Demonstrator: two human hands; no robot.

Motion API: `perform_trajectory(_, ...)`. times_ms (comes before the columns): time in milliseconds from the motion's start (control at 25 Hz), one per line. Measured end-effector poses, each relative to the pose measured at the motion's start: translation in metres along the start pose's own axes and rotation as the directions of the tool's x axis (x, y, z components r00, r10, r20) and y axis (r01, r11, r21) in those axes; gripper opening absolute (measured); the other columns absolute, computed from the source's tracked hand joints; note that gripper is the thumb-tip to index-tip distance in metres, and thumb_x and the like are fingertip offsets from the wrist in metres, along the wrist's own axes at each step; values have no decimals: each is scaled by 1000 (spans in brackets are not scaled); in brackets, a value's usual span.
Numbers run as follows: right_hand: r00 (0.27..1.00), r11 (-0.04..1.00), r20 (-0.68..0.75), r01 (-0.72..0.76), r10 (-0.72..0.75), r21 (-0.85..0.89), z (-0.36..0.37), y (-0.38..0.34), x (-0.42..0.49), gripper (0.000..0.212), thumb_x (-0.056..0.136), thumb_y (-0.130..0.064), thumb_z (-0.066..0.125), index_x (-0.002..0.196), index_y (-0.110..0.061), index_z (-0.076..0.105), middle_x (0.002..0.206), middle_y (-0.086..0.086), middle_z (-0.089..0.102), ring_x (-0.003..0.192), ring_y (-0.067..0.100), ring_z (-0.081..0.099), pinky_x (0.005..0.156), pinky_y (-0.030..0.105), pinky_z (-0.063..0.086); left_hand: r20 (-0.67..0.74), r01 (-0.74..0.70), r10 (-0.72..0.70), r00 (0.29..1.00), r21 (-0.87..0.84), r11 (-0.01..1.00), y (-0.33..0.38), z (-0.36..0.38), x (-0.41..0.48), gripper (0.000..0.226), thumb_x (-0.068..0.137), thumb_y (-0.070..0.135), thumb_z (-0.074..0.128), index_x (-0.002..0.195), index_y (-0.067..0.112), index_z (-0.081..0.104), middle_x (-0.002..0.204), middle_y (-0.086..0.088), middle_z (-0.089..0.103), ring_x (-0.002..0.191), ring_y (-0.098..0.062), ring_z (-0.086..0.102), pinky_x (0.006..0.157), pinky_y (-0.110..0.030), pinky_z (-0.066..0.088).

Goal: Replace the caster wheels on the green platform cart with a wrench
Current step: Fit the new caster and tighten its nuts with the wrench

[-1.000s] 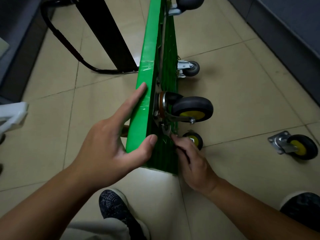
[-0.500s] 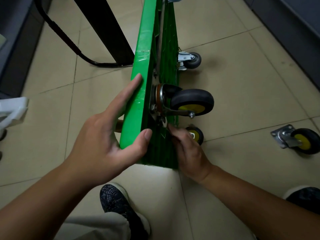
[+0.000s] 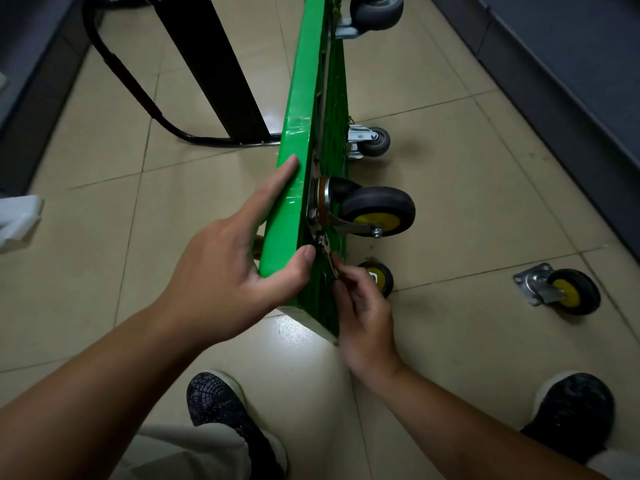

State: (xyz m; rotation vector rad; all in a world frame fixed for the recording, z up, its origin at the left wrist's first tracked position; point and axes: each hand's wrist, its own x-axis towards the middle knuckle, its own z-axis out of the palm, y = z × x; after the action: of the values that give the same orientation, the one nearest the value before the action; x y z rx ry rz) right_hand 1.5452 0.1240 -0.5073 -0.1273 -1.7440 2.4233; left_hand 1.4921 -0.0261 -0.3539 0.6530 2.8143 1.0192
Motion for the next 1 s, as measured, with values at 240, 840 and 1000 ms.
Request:
perform_trajectory(240,992,990,-25,-118,120,83,14,-9,-1,25,104,-11,49,121,-24,63,117,8,73,114,24,68,87,28,55,-3,20,-21,1000,-27,999,-3,-1,-1,81,80,65,51,153,59,15,120,-11,68,91,-36,70,71,-47,62)
perform_trajectory(840,978,938,-126,-197,167,-284,-34,22,-7,13,101,-14,57,111,-22,61,93,-6,72,90,11,70,74,20,52,6,-13,13,1000,7,1000,-3,0,-2,83,82,69,47,156,54,14,131,10,59,87,-23,72,65,-43,62)
perform_trajectory(1000,857,650,-386,-512,342,-561,-111,91,-12,6,95,-9,62,97,-14,59,87,7,68,85,31,66,74,37,51,-9,-14,14,1000,4,1000,-5,1,-1,83,82,69,47,156,53,14,130,5,62,84,-22,73,67,-41,62)
